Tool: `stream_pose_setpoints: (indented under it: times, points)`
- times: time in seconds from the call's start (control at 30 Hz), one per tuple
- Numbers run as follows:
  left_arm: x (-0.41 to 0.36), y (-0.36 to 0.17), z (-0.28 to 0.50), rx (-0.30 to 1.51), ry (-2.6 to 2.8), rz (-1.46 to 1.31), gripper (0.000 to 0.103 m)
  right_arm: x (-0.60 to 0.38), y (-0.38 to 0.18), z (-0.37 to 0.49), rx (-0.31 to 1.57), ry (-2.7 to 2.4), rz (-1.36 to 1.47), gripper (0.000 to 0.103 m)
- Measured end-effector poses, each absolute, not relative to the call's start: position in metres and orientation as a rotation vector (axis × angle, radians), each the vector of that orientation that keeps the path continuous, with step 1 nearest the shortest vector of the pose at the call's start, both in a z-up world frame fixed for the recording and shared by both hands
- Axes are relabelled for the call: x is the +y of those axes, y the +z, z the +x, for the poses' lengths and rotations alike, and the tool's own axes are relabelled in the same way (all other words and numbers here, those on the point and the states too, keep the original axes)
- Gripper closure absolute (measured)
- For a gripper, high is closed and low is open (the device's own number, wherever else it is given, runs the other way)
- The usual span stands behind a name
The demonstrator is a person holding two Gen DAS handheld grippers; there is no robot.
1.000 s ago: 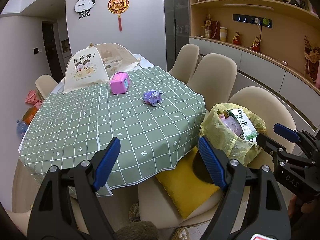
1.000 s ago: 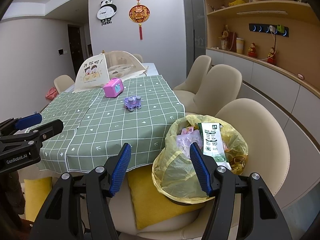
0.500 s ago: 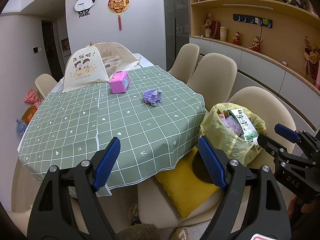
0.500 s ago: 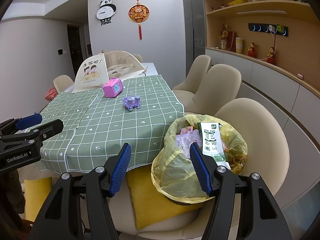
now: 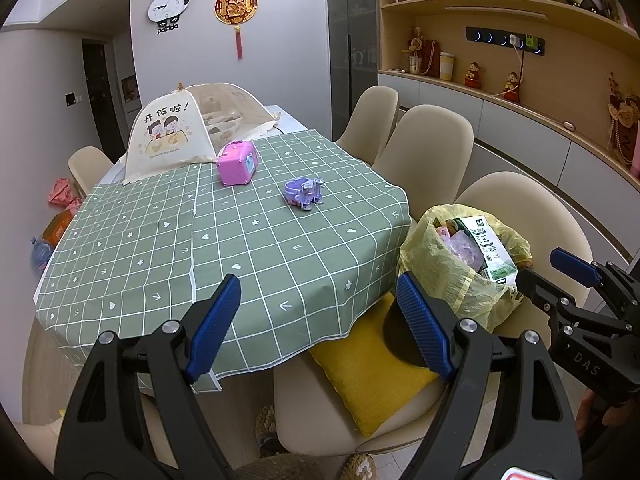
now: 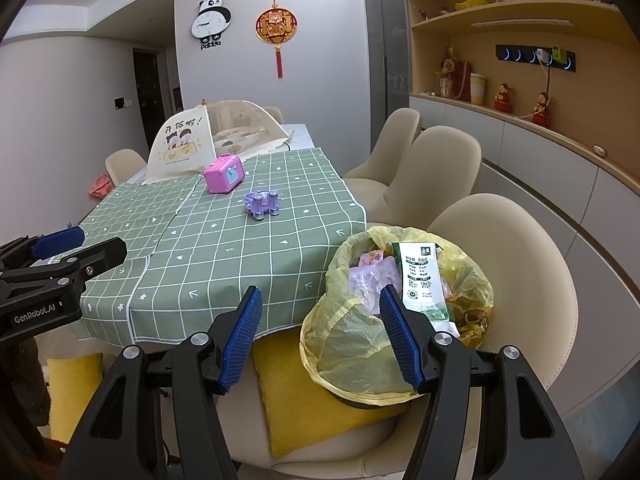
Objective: Collect trash
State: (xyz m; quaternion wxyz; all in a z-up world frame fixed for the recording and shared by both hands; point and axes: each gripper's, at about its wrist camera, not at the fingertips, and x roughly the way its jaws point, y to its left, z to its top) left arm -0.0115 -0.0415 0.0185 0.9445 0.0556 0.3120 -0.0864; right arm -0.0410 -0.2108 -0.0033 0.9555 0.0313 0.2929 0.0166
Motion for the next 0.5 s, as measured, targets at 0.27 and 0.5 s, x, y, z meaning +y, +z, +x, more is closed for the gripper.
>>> stream_pose_setpoints:
  times: [0.27,0.5]
  points:
    - [-0.036,0.017,-0.001,0.657,-0.17,0.108,0.027,-0.21,-0.006,-0.034,0.607,0.032,0.064,0.045]
    - [-0.018,0.004,0.029,0.743,-0.149,0.113,0.027,-0.207,-0.016,-0.007,0.635,0.038,0.071,0.045]
